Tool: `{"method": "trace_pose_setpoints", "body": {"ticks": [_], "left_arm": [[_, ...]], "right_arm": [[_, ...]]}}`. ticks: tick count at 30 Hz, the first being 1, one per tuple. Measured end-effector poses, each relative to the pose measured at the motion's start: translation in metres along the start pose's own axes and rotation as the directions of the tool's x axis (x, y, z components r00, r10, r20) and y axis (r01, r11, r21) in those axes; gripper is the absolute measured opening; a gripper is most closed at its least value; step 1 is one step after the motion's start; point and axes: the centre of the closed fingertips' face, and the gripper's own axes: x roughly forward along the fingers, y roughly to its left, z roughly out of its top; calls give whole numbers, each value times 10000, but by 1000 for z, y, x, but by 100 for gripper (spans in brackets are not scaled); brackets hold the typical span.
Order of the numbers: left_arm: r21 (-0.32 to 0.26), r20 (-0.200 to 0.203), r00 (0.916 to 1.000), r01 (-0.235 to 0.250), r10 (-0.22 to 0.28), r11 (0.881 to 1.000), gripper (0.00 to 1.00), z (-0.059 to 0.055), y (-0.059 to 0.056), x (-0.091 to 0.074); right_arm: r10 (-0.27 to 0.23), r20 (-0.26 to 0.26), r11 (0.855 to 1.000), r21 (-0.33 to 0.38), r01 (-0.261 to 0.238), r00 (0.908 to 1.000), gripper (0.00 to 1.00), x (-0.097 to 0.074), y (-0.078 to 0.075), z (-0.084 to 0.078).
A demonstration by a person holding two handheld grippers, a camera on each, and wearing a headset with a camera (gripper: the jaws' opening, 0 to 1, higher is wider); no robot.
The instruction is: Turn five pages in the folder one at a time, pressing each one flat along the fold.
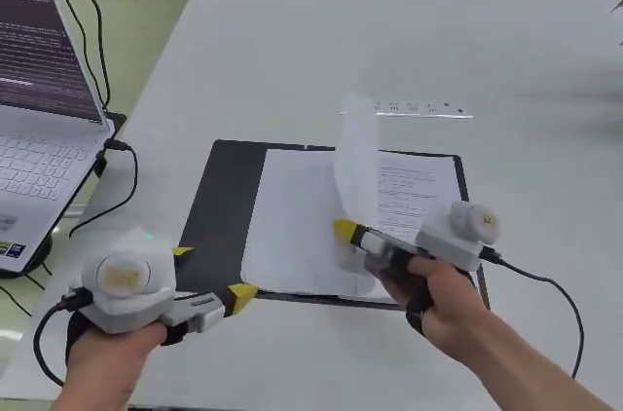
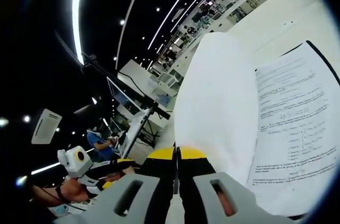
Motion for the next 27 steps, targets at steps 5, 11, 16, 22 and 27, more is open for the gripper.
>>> {"method": "trace_pose_setpoints", "body": {"ticks": [5, 11, 16, 22, 27], "left_arm": [[97, 70, 10000, -30, 29, 9999, 64, 3, -1, -3], [81, 103, 9999, 87, -88, 9999, 64, 3, -4, -2], [-46, 195, 9997, 140, -139, 9999, 64, 3, -7, -2], [-82, 106, 9998, 184, -183, 9998, 64, -3, -3, -4], [-297, 142, 9998, 108, -104, 9995, 63, -6, 2, -8]], "right_arm": [[-3, -196, 9999, 151, 6, 9998, 0, 12, 6, -9], [37, -348, 9996, 272, -28, 9994, 0, 23, 12, -16], [90, -476, 9994, 352, -73, 9988, 0, 36, 17, -21], [240, -721, 9985, 502, -204, 9971, 0, 50, 25, -31], [269, -944, 9977, 644, -208, 9952, 0, 63, 27, -41]]}}
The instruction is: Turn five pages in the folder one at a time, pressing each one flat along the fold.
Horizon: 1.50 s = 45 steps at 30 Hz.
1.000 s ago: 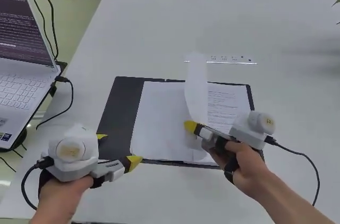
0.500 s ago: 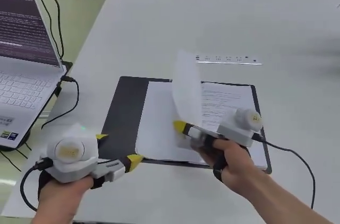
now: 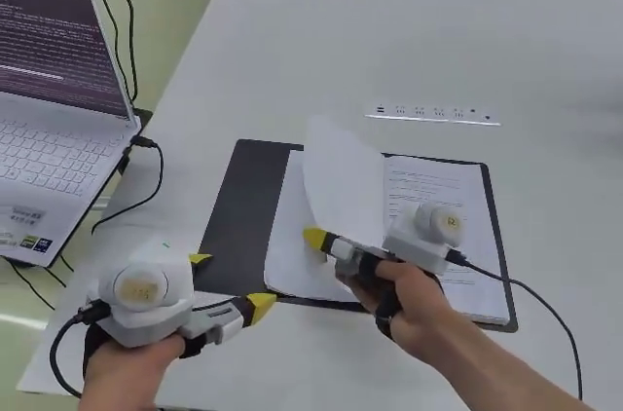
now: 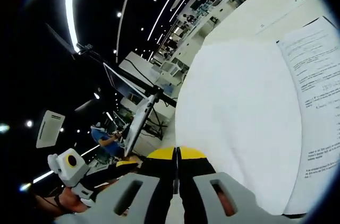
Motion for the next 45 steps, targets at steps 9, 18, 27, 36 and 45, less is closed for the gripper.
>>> {"method": "trace_pose_setpoints", "body": {"ticks": [9, 18, 27, 36, 45], "left_arm": [[-326, -50, 10000, -41, 40, 9995, 63, -9, 4, 0], [-479, -241, 9997, -102, 91, 9988, 63, -15, 5, -5], [-698, -191, 9994, -297, 284, 9971, 63, -11, 5, -8], [-578, -418, 9987, -312, 288, 9978, 62, -14, 0, -8], [-655, -283, 9988, -429, 411, 9969, 62, -10, 3, -16]], "right_arm": [[-194, -299, 9994, 274, 202, 9994, 0, 13, -10, -10], [-425, -394, 9932, 1065, 465, 9983, 0, 25, -25, -24], [-667, -661, 9874, 1390, 754, 9956, 0, 38, -44, -36], [-675, -797, 9659, 2444, 851, 9945, 2, 41, -54, -47], [-660, -1155, 9538, 2845, 967, 9911, 11, 39, -55, -67]]}}
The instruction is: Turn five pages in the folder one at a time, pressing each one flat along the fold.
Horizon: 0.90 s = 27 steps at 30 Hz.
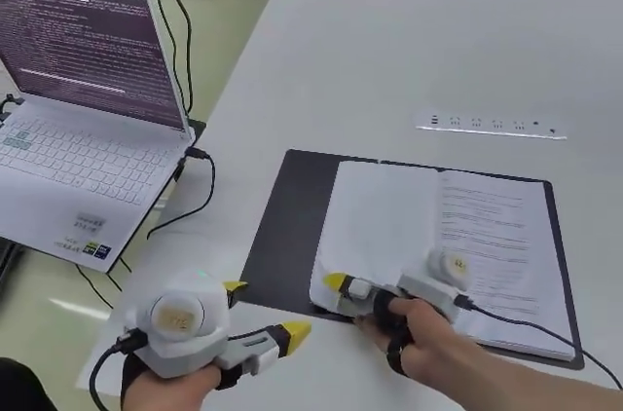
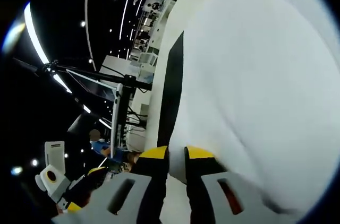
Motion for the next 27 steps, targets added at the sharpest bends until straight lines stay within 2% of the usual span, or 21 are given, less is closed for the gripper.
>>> {"method": "trace_pose_setpoints", "body": {"ticks": [4, 8, 13, 21, 23, 27], "left_arm": [[-1, 12, 10000, -40, 40, 10000, 62, -2, 1, -2], [-37, -6, 10000, -66, 66, 10000, 62, -6, 1, -4], [-255, -66, 9999, -121, 119, 9996, 61, -14, 2, -3], [-84, -114, 9999, -32, 31, 10000, 56, -16, 3, 1], [-61, -106, 9999, 4, -5, 10000, 54, -15, 4, 3], [-112, -28, 10000, 79, -79, 9999, 52, -10, 5, 9]], "right_arm": [[172, 140, 9987, 473, -178, 9998, 16, -3, 5, -1], [415, -140, 9990, 153, -412, 9990, 24, -7, 11, -6], [763, -61, 9970, -128, -764, 9971, 36, -17, 20, -7], [820, 35, 9957, -445, -818, 9966, 40, -40, 19, -13], [860, 222, 9943, -645, -845, 9960, 40, -45, 20, -12], [1012, 206, 9924, -723, -995, 9946, 41, -55, 23, -15]]}}
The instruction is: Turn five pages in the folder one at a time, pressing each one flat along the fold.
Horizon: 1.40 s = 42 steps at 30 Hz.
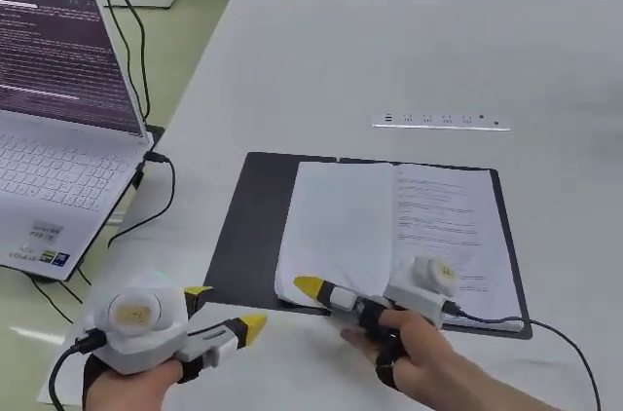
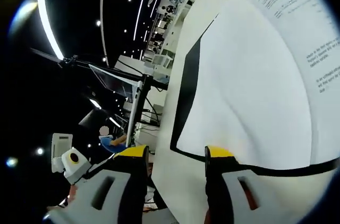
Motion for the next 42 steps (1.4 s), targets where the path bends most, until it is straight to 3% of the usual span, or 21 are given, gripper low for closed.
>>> {"method": "trace_pose_setpoints", "body": {"ticks": [7, 11, 19, 26, 36, 38, 42], "left_arm": [[108, 66, 9996, 284, -285, 9995, 47, 10, -5, 15], [341, 47, 9988, 487, -489, 9982, 43, 15, -8, 25], [722, -243, 9953, 950, -935, 9929, 33, 16, -17, 49], [759, -474, 9918, 1217, -1184, 9897, 23, 14, -21, 75], [873, -807, 9891, 1302, -1232, 9876, 5, 9, -20, 108], [811, -992, 9884, 1230, -1148, 9891, 0, 4, -16, 113], [458, -1218, 9869, 1122, -1060, 9926, 0, -5, -14, 116]], "right_arm": [[152, -201, 9991, -398, -160, 9997, 40, -21, 2, -5], [23, -402, 9972, -749, -53, 9992, 40, -34, -2, -6], [-326, -316, 9950, -957, 295, 9990, 39, -56, -14, -5], [-597, -340, 9919, -1146, 554, 9976, 38, -58, -17, -4], [-981, -1041, 9802, -1819, 781, 9897, 37, -58, -20, -17], [-1076, -1127, 9776, -1927, 845, 9878, 36, -58, -21, -18], [-1185, -1295, 9733, -2115, 894, 9845, 36, -57, -22, -21]]}}
